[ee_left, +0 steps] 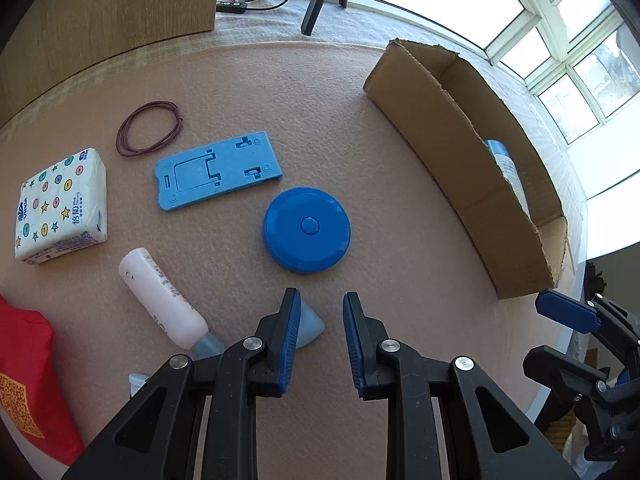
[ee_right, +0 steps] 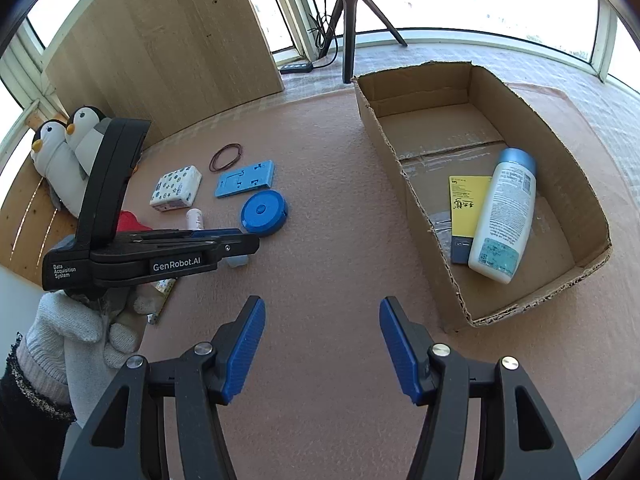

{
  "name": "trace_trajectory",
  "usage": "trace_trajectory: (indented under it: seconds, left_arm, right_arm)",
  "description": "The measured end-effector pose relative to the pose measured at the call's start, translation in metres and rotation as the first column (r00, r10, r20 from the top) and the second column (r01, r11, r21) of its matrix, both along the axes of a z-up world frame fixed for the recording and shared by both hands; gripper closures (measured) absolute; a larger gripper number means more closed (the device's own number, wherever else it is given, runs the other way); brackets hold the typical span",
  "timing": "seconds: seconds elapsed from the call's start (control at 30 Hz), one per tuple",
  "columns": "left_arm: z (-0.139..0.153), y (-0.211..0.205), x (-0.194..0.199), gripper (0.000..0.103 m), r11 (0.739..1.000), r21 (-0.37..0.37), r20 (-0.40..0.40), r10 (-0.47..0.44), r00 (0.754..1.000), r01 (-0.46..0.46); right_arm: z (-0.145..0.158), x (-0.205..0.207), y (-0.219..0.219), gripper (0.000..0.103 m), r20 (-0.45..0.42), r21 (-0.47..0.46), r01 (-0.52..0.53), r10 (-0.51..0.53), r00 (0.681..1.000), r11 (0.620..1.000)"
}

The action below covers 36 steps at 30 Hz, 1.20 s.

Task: Organize objects
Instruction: 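Grasp the pink lotion tube with the left gripper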

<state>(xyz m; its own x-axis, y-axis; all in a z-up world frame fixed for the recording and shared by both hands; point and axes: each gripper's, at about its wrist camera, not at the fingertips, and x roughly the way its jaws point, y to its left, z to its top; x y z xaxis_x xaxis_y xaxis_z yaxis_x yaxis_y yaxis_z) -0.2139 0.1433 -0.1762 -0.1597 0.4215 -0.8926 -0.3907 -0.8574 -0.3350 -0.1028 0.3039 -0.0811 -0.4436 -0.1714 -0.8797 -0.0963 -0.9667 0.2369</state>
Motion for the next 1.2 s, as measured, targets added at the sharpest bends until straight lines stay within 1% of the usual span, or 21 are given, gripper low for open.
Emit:
trace_trajectory:
  seconds: [0.07, 0.1, 0.13, 0.2, 0.23, 0.3, 0.37, 0.5, 0.57, 0.67, 0.73, 0.8, 0.83, 0.87, 0.97, 1.1, 1.17, 1.2]
  left_arm:
    - [0.002, 0.001, 0.010, 0.079, 1.000, 0.017, 0.001, -0.016, 1.000, 0.016]
    - [0.006, 0.001, 0.014, 0.079, 1.000, 0.005, -0.020, -0.022, 1.000, 0.022]
    - [0.011, 0.000, 0.017, 0.079, 1.000, 0.009, -0.037, -0.023, 0.999, 0.024]
    - [0.024, -0.008, 0.024, 0.079, 0.998, 0.065, -0.046, -0.021, 0.999, 0.024]
    - [0.031, -0.012, 0.029, 0.079, 0.996, 0.080, -0.057, -0.024, 0.998, 0.028]
    - [0.044, -0.023, 0.042, 0.079, 0.995, 0.088, -0.086, -0.029, 0.996, 0.037]
    - [0.050, -0.035, 0.054, 0.079, 0.996, 0.078, -0.097, -0.026, 0.995, 0.034]
    - [0.051, -0.066, 0.060, 0.077, 0.999, 0.018, -0.117, 0.044, 0.992, -0.042]
    - [0.052, -0.081, 0.055, 0.075, 0.993, 0.008, -0.120, 0.116, 0.986, -0.116]
    - [0.042, -0.093, 0.031, 0.068, 0.977, -0.005, -0.096, 0.214, 0.972, -0.215]
    - [0.035, -0.098, 0.017, 0.065, 0.965, -0.007, -0.076, 0.262, 0.962, -0.263]
    - [0.031, -0.097, 0.006, 0.060, 0.959, -0.015, -0.066, 0.283, 0.957, -0.284]
    - [0.029, -0.094, 0.001, 0.056, 0.958, -0.029, -0.069, 0.284, 0.956, -0.286]
    - [0.027, -0.092, -0.004, 0.055, 0.955, -0.045, -0.071, 0.289, 0.955, -0.292]
    - [0.017, -0.087, -0.016, 0.056, 0.950, -0.075, -0.043, 0.301, 0.953, -0.303]
    - [0.004, -0.086, -0.026, 0.057, 0.948, -0.079, -0.004, 0.308, 0.952, -0.307]
    - [-0.001, -0.083, -0.027, 0.063, 0.950, -0.084, 0.002, 0.301, 0.954, -0.299]
    - [-0.003, -0.081, -0.027, 0.064, 0.952, -0.087, 0.004, 0.295, 0.955, -0.294]
  right_arm:
    - [-0.001, -0.001, 0.000, 0.047, 0.001, 0.000, -0.001, 0.001, 1.000, 1.000]
    - [-0.002, -0.002, -0.001, 0.047, 0.002, 0.000, -0.002, 0.002, 1.000, 1.000]
    - [-0.002, -0.002, -0.001, 0.047, 0.003, 0.001, -0.004, 0.004, 1.000, 1.000]
    - [-0.004, -0.004, -0.003, 0.047, 0.003, 0.000, -0.007, 0.007, 1.000, 1.000]
    - [-0.004, -0.005, -0.003, 0.047, 0.004, -0.003, -0.008, 0.008, 1.000, 1.000]
    - [-0.005, -0.007, -0.003, 0.047, 0.005, -0.005, -0.008, 0.008, 1.000, 1.000]
    - [-0.005, -0.007, -0.004, 0.047, 0.005, -0.007, -0.007, 0.007, 1.000, 1.000]
    - [-0.005, -0.009, -0.007, 0.047, 0.001, -0.005, -0.018, 0.018, 1.000, 1.000]
    - [-0.006, -0.013, -0.011, 0.047, -0.001, -0.002, -0.030, 0.030, 1.000, 1.000]
    - [-0.010, -0.024, -0.022, 0.047, 0.003, -0.014, -0.058, 0.058, 0.998, 0.998]
    - [-0.012, -0.032, -0.030, 0.047, 0.000, -0.018, -0.084, 0.084, 0.996, 0.996]
    - [-0.014, -0.039, -0.041, 0.047, -0.013, -0.013, -0.114, 0.114, 0.993, 0.993]
    - [-0.016, -0.042, -0.046, 0.047, -0.015, -0.008, -0.131, 0.131, 0.991, 0.991]
    - [-0.019, -0.044, -0.051, 0.047, -0.011, -0.003, -0.146, 0.146, 0.989, 0.989]
    - [-0.028, -0.049, -0.061, 0.046, 0.003, 0.002, -0.180, 0.180, 0.984, 0.984]
    - [-0.037, -0.053, -0.070, 0.046, 0.012, 0.007, -0.202, 0.202, 0.979, 0.979]
    - [-0.040, -0.055, -0.074, 0.046, 0.011, 0.012, -0.213, 0.212, 0.977, 0.977]
    - [-0.041, -0.057, -0.076, 0.046, 0.012, 0.017, -0.218, 0.218, 0.976, 0.976]
